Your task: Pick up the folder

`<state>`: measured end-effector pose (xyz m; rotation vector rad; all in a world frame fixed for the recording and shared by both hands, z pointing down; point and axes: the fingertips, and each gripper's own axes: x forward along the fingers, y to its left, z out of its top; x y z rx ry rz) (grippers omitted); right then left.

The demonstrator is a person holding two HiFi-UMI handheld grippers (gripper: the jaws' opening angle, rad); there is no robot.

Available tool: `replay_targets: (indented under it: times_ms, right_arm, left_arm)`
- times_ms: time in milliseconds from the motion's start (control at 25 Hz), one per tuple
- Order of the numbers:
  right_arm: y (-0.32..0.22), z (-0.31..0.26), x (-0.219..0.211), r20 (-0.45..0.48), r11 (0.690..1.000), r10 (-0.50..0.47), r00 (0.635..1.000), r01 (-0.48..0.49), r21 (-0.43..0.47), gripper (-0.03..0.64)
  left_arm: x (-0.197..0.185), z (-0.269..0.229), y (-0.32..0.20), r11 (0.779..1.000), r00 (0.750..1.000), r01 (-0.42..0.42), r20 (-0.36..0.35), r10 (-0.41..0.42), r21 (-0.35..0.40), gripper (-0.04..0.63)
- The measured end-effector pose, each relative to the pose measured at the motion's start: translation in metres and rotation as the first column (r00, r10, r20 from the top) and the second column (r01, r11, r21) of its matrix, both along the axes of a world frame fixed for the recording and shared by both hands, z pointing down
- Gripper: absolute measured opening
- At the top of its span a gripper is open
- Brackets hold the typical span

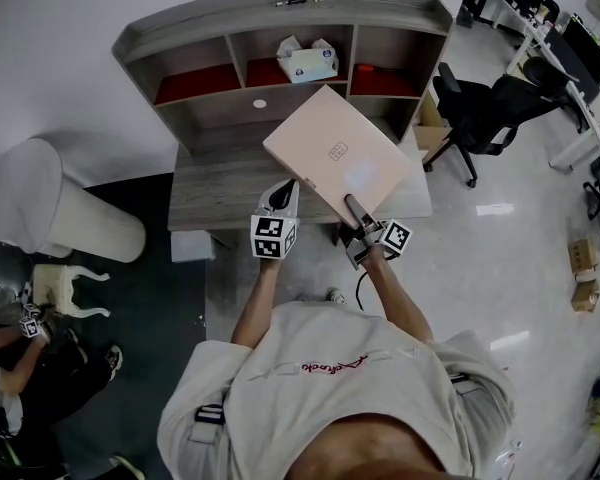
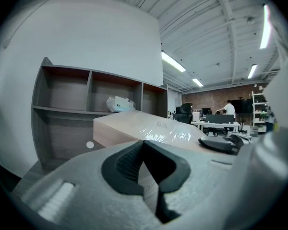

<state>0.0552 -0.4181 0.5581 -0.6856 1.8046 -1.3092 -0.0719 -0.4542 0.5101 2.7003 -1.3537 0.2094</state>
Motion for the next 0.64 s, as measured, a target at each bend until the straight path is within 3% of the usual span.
replay_targets:
  times_ms: [640]
  right_arm:
    - [-0.013,0.002,0.0,-0.006,1.0,0.008,1.0,-0.008,0.004,0.282]
  left_arm:
    - [-0.007,0.002,-0.013,1.0,1.0,0.016,-0.003,-0.016,0.002,0.0]
